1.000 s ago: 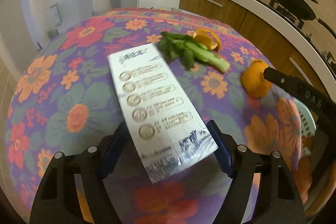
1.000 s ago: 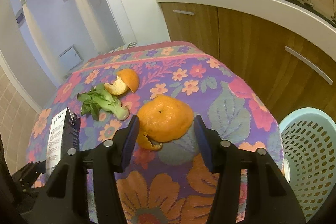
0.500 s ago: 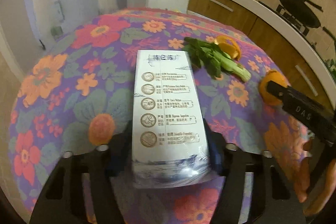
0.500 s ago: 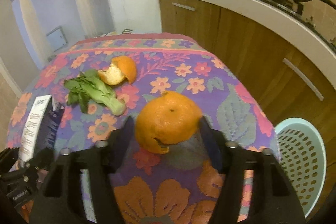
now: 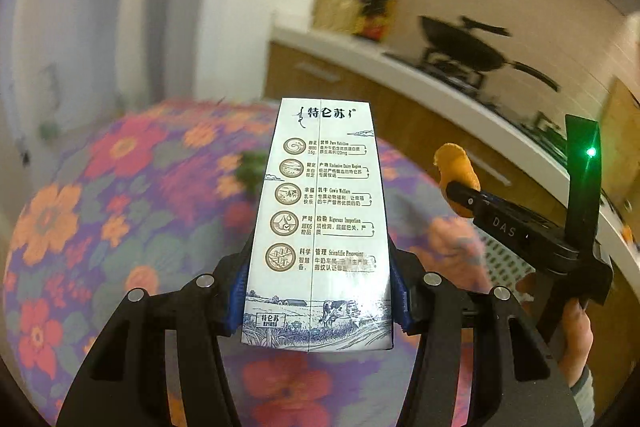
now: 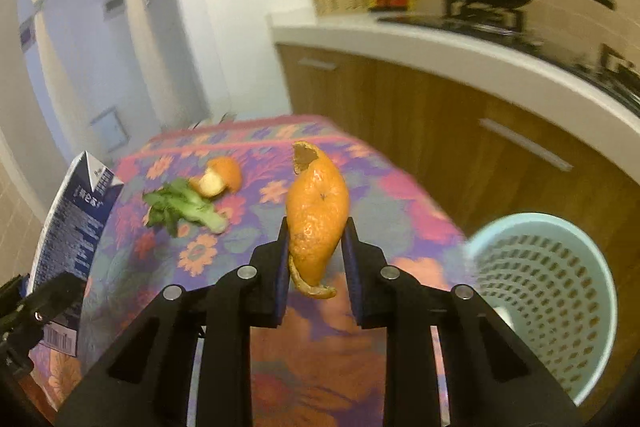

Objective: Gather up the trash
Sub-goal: 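Carry carton and orange over the blue basket and open both tools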

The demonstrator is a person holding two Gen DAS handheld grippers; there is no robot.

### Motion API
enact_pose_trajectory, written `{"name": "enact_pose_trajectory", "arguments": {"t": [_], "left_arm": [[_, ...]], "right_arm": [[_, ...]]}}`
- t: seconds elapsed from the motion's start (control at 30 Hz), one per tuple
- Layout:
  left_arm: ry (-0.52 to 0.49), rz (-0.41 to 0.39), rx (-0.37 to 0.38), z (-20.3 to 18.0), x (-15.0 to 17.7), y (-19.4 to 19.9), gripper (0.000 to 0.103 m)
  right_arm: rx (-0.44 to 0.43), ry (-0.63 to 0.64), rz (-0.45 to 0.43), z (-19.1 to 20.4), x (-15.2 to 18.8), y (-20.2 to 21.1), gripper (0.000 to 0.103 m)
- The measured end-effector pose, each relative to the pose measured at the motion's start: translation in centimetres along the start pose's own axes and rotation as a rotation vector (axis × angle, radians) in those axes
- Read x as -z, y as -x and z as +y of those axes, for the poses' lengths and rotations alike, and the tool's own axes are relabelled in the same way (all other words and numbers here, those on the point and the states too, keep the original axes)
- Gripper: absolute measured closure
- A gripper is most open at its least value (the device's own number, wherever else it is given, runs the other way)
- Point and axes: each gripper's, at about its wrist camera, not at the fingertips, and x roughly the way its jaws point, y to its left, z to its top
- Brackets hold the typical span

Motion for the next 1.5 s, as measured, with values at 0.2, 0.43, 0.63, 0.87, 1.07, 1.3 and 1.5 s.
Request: {"name": "enact_pose_trajectory", "arguments": {"t": [0.2,0.43,0.63,0.87,1.07,1.3,1.5], "left_arm": [[-0.100,-0.018,0.094,-5.4,-1.0,-0.7,0.050],[-0.183,0.005,0.197,-11.6,-1.1,-3.1,0.050],[-0.212,0.059,0.268,-16.2,-0.3,-6.3,0.050],[-0.241,0.161,0.291,-20.3,1.4,-10.2,0.050],[-0.299,0.225,0.284,-22.6,2.3,-12.5,0.050],[-0.325,0.280,0.275,-23.4,3.2,-14.4,0.050],[-0.339,0.296,0.286,-24.0,3.2,-14.8,0.050]], "right_arm": [[0.089,-0.112,-0.044,-6.1,0.9,3.8,0.082],[0.188,-0.243,-0.039,-13.1,3.4,6.0,0.082],[0.243,-0.281,-0.029,-16.1,5.2,6.6,0.082],[0.295,-0.298,-0.011,-18.2,6.3,6.4,0.082],[0.288,-0.353,0.023,-20.2,7.3,6.0,0.082],[0.260,-0.417,0.064,-21.7,7.8,5.3,0.082],[0.254,-0.441,0.075,-22.1,8.0,5.1,0.079]]}}
